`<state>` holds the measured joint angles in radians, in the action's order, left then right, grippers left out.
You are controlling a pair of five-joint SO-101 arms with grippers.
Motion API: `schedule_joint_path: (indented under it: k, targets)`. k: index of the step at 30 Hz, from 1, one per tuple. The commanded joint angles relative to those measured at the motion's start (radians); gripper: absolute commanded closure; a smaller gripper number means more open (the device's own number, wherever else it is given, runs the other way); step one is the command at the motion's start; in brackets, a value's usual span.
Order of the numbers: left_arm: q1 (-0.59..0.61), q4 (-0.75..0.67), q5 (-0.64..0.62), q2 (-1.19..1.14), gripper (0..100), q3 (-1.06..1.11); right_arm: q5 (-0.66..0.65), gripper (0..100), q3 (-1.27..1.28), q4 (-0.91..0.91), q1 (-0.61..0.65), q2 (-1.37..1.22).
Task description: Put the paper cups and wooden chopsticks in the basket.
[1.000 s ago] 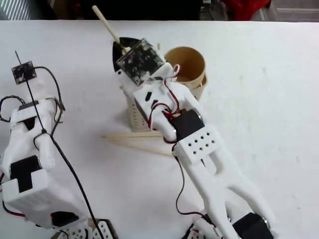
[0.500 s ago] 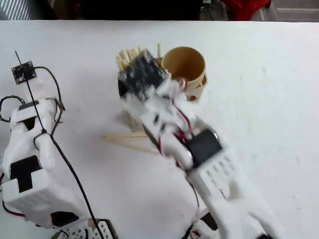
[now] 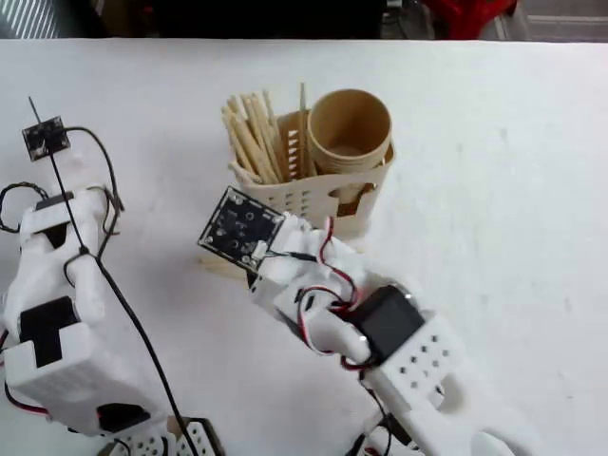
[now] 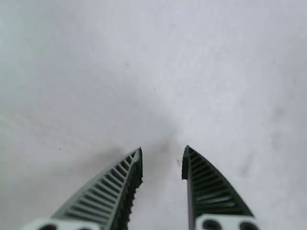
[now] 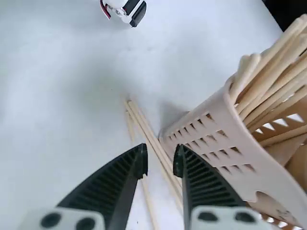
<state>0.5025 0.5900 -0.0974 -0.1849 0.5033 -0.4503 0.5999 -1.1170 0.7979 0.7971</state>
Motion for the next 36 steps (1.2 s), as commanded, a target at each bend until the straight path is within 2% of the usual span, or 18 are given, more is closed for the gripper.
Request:
schedule_joint_path:
  k: [1, 5, 8, 14, 18, 25, 31, 36]
  targets:
    - [-0.015, -0.015, -0.006, 0.007, 84, -0.020, -0.005, 89.6, 0.219, 0.217, 0.001, -0.002]
    - [-0.024, -0.017, -0.006, 0.007, 84, -0.021, -0.051, 89.4, 0.470, 0.452, 0.004, -0.008]
    - [-0.025, -0.017, -0.006, 0.007, 84, -0.021, -0.092, 89.3, 0.532, 0.512, -0.001, -0.039]
    - [-0.022, -0.011, -0.006, 0.007, 84, -0.020, -0.103, 89.3, 0.489, 0.550, -0.007, -0.234]
    - [-0.022, -0.011, -0.006, 0.007, 84, -0.020, -0.095, 89.3, 0.396, 0.567, -0.073, -0.395]
    - [-0.022, -0.012, -0.006, 0.007, 84, -0.020, -0.103, 89.3, 0.316, 0.736, -0.171, -0.613]
    - [-0.022, -0.014, -0.006, 0.007, 84, -0.020, -0.103, 89.6, 0.301, 0.829, -0.173, -0.713]
    - [-0.022, -0.012, -0.006, 0.007, 84, -0.020, -0.103, 89.7, 0.299, 0.837, -0.173, -0.731]
